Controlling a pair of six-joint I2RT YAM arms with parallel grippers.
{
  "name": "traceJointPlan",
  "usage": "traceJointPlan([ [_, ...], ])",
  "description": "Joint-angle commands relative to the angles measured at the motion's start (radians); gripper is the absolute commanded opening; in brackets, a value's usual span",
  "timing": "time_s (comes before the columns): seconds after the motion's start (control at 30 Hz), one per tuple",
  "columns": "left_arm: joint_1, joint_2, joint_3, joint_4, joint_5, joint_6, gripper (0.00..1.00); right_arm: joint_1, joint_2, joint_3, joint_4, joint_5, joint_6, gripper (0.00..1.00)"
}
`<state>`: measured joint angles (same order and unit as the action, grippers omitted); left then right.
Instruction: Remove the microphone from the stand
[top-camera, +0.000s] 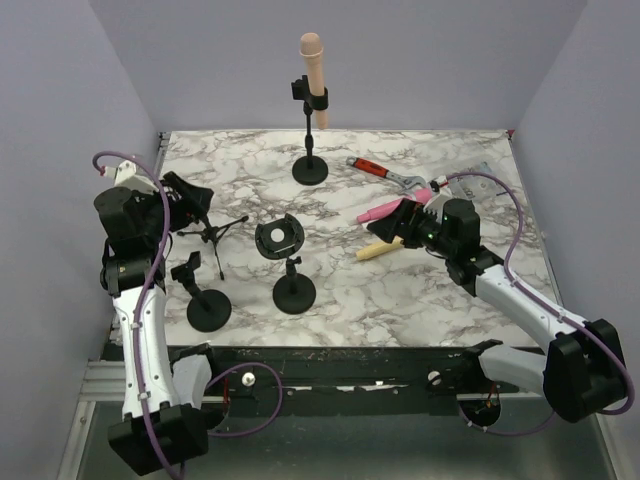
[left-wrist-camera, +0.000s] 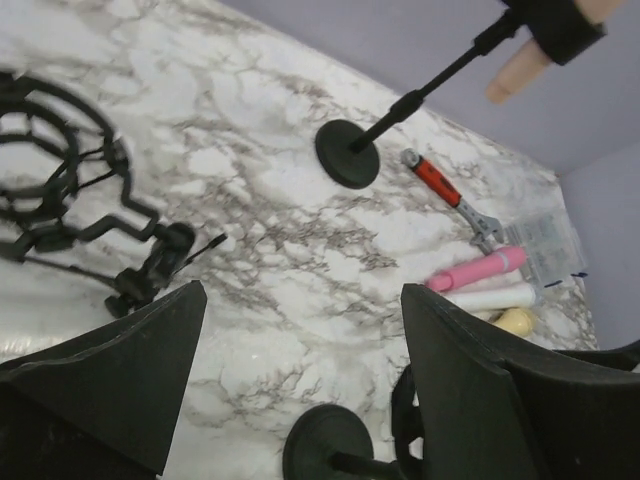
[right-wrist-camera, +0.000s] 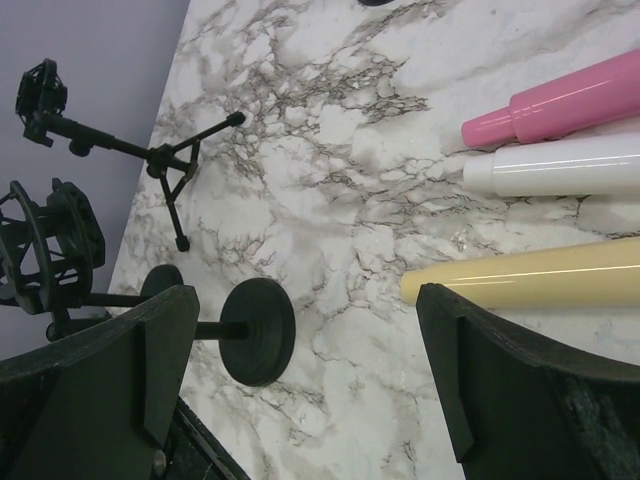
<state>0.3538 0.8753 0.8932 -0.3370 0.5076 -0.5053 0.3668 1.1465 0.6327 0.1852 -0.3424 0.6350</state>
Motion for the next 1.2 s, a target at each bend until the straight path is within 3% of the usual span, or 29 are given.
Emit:
traceJointPlan([
  [0.0,-0.166,0.012,0.156,-0.020,-0.117,0.015,0.82,0.004,0.022,-0.011,0.018,0.051,-0.012,1.00],
  [0.2,-0.375,0.100,0.266,0.033,-0.122,0.060,0.82,0.004,0.056,0.012,-0.005,0.077,-0.017,1.00],
  [0.37,-0.473,0.162,0.295,0.069,-0.123,0.131,0.82,0.004,0.075,0.029,-0.034,0.087,-0.014,1.00],
  [0.63,-0.494,0.117,0.174,0.144,-0.171,0.231,0.82,0.005,0.133,0.099,-0.042,0.106,-0.002,1.00],
  [0.83,-0.495,0.054,0.130,0.162,-0.166,0.171,0.82,0.008,0.222,0.227,-0.019,0.136,-0.009,1.00],
  [1.17,-0.509,-0.022,0.106,0.175,-0.133,0.102,0.82,0.055,0.473,0.670,-0.022,0.244,-0.109,1.00],
])
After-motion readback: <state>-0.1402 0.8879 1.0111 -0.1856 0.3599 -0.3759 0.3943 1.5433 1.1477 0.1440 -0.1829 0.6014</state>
